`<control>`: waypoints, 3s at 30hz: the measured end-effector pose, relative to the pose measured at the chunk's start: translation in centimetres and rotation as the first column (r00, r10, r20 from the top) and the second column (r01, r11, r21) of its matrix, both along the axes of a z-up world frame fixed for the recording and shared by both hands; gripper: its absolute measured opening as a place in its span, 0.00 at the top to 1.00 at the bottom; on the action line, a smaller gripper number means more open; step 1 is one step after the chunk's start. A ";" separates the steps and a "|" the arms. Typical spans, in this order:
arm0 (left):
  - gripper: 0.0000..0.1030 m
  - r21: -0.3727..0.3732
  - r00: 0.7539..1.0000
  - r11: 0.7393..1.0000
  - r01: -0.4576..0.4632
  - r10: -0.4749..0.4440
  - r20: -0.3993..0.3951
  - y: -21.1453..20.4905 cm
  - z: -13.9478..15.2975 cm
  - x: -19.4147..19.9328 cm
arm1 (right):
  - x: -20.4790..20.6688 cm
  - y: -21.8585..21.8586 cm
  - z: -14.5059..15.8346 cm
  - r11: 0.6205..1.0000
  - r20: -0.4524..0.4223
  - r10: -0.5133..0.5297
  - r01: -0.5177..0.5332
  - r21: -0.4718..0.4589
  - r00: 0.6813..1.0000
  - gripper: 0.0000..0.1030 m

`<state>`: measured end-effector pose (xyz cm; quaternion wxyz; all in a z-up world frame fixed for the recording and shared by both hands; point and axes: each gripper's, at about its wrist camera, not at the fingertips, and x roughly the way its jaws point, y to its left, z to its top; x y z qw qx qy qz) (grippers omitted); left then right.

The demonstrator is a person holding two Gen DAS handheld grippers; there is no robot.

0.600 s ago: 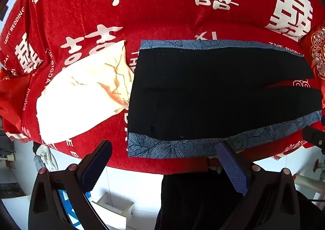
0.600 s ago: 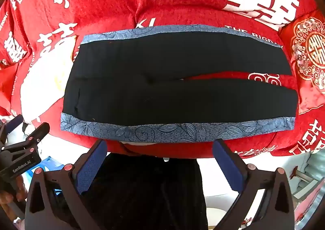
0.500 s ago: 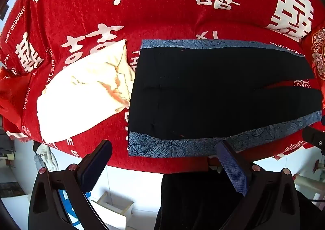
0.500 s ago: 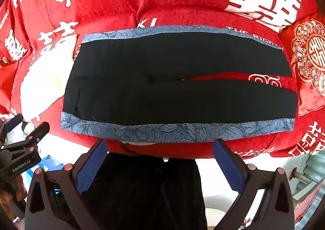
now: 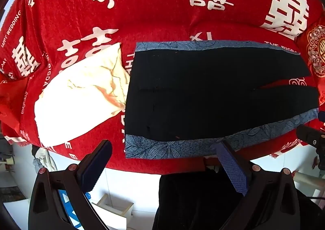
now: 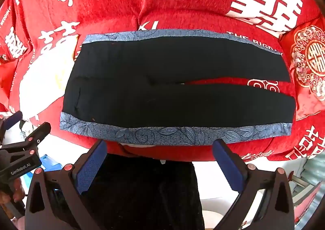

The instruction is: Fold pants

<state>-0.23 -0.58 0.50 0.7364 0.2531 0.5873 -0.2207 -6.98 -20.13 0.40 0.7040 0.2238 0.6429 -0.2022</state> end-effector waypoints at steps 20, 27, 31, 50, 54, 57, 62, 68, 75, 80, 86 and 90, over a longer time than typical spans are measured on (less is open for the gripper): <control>0.00 -0.008 0.999 1.000 0.024 -0.024 0.043 -1.0 0.9 0.1 | 0.4 -0.3 0.5 1.000 0.000 0.010 -0.010 -0.028 1.000 0.00; 0.00 -0.010 0.998 1.000 0.019 -0.018 0.052 -1.1 1.1 0.2 | 0.8 -0.4 0.8 0.999 0.002 0.021 -0.020 -0.042 1.000 0.00; 0.00 -0.008 0.998 1.000 0.027 -0.026 0.061 -1.3 1.2 0.1 | 0.8 -0.3 0.7 0.999 0.004 0.024 -0.024 -0.046 1.000 0.00; 0.00 0.000 0.996 0.999 0.038 -0.038 0.080 -2.1 1.5 0.4 | 1.1 -0.9 0.8 0.999 0.005 0.026 -0.026 -0.047 1.000 0.00; 0.00 0.002 0.996 0.999 0.037 -0.037 0.080 -2.2 1.4 0.5 | 1.2 -1.0 0.6 0.999 0.005 0.023 -0.023 -0.044 1.000 0.00; 0.00 0.003 0.996 0.999 0.034 -0.034 0.078 -2.3 1.4 0.7 | 1.2 -1.2 0.5 0.999 0.004 0.021 -0.021 -0.041 1.000 0.00; 0.00 0.012 0.997 1.000 0.027 -0.028 0.077 -2.6 1.2 0.8 | 1.3 -1.4 0.4 0.999 0.005 0.025 -0.025 -0.038 1.000 0.00; 0.00 0.026 0.997 0.999 0.027 -0.029 0.076 -3.2 1.2 0.7 | 1.1 -2.0 0.1 0.999 0.005 0.029 -0.029 -0.026 1.000 0.00; 0.00 0.039 0.997 0.999 0.021 -0.024 0.076 -4.2 1.6 -0.1 | 0.6 -3.0 0.3 0.999 0.021 0.041 -0.041 -0.015 0.999 0.00; 0.00 0.023 0.998 0.998 -0.052 0.051 0.045 -4.3 2.0 -0.9 | -0.3 -4.1 0.4 0.997 0.028 0.080 -0.080 0.001 0.996 0.00; 0.00 0.025 0.988 0.988 -0.154 0.153 0.032 -4.4 2.0 -2.8 | -1.5 -5.7 -0.5 0.992 0.029 0.117 -0.118 0.033 0.993 0.00; 0.00 0.037 0.980 0.980 -0.197 0.197 0.001 -4.3 1.2 -4.0 | -2.0 -6.2 -1.8 0.990 0.005 0.135 -0.135 0.043 0.991 0.00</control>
